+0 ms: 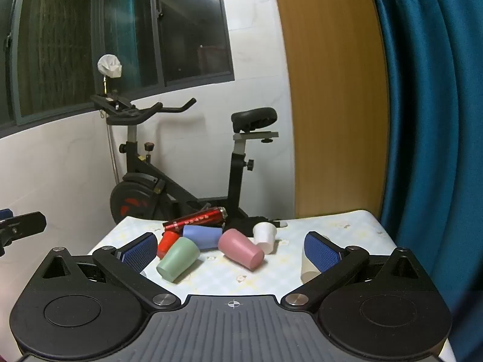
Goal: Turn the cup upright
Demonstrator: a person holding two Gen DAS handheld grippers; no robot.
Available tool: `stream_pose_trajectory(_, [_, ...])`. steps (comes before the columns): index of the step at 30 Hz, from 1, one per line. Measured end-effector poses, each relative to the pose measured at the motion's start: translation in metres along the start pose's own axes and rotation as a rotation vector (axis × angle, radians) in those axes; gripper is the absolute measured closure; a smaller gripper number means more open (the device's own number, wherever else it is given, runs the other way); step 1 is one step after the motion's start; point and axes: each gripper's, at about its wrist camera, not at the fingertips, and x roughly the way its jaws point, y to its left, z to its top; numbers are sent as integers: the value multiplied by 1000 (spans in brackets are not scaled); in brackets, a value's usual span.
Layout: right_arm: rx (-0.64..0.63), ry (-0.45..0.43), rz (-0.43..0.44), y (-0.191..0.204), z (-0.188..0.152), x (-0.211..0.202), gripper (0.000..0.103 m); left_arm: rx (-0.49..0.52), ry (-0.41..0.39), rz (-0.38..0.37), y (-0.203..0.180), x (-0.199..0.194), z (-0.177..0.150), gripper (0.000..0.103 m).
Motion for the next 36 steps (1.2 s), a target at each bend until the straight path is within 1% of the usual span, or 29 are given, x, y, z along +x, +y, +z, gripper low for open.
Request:
stream_pose_trajectory(4, [-5,-1,-2,0,1,0,0,-11,15,1,3,3,0,0])
stream_pose_trajectory(5, [-5,-5,-1,0,1,0,0,-12,15,1,3,1,7,0])
stream_pose_trajectory(9, [-6,-10,-1,-1,2,0,0,-6,2,3,0,-6,15,0])
stream_pose_trajectory(10, [-6,-11,-1,-1,2,0,0,-5,2,4,-1,0,11,0])
stream_pose_trajectory(12, [-5,-11,-1,0,2,0,0,-1,-7,4,-1,-3,7,0])
stream_pose_trajectory(23, [-6,-24,-2,-1,6,1,0,11,-27,8,-4,-2,5,0])
stream_pose_trajectory(28, [-15,-39,-2,-4,-1,5,0,14,-33,8,-5,-2,5,0])
stream_pose_trajectory(30, [-13,-46,-5,-2,1,-5,0,16,-37,7,-5,-3,4,0])
stream_pose_trajectory(36, [-10,-48,-3,-3,3,-6,0,17,-41,5,-4,-4,3,0])
